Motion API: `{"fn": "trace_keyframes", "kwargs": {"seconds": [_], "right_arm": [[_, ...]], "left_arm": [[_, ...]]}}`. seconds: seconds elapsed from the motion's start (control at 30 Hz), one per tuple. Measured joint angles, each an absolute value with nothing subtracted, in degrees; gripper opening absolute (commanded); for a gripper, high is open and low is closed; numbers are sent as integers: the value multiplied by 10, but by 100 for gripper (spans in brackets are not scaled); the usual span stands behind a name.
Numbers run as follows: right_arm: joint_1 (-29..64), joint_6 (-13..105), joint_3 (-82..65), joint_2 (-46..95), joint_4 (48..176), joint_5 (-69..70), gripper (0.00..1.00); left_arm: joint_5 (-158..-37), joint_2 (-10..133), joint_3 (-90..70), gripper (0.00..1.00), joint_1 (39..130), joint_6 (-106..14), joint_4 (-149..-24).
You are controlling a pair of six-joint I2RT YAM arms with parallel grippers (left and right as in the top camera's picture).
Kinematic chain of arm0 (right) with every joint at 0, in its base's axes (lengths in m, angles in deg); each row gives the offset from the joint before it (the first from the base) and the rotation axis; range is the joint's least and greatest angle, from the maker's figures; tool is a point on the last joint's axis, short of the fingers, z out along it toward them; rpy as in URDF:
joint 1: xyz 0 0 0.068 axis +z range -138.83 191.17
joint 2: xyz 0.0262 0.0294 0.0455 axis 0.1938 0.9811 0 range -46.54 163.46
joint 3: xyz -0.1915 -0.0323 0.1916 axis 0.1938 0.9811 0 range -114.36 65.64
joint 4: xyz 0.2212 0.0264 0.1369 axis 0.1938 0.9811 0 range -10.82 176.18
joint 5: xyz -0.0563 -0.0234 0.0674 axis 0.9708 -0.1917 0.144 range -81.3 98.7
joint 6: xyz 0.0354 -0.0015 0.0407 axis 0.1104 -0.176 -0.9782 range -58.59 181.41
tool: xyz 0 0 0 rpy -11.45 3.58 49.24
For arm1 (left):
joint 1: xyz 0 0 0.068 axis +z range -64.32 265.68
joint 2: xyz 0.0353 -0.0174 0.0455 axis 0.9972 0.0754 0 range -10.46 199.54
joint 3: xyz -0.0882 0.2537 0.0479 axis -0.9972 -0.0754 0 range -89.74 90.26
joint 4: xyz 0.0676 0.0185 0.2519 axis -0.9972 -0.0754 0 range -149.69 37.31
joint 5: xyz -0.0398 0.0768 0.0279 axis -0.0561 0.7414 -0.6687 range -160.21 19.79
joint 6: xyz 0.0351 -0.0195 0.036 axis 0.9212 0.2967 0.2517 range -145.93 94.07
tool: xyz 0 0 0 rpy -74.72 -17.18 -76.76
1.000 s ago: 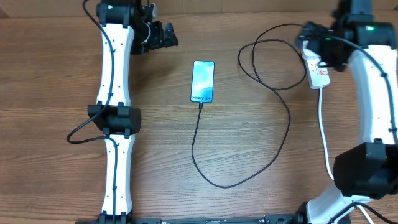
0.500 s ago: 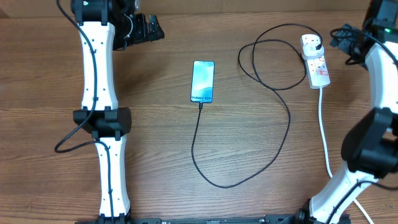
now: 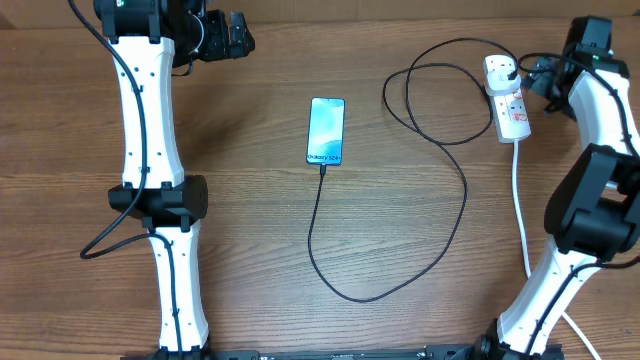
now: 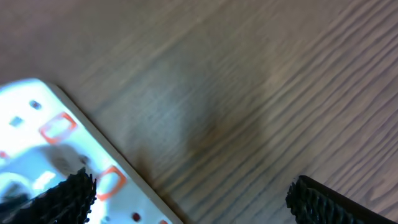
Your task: Plug charger to phone and switch on socket
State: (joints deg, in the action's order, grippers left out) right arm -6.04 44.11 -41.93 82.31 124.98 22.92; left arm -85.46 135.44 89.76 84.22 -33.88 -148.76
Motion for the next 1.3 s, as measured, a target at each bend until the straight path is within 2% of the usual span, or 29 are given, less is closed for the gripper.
{"fn": "trace_keyframes", "kwargs": {"seconds": [1.3], "right_arm": [[-64,434,-418,860,1237,170,100]], "left_arm": [[-851,1354,898,100,842,-339,-1494]]}}
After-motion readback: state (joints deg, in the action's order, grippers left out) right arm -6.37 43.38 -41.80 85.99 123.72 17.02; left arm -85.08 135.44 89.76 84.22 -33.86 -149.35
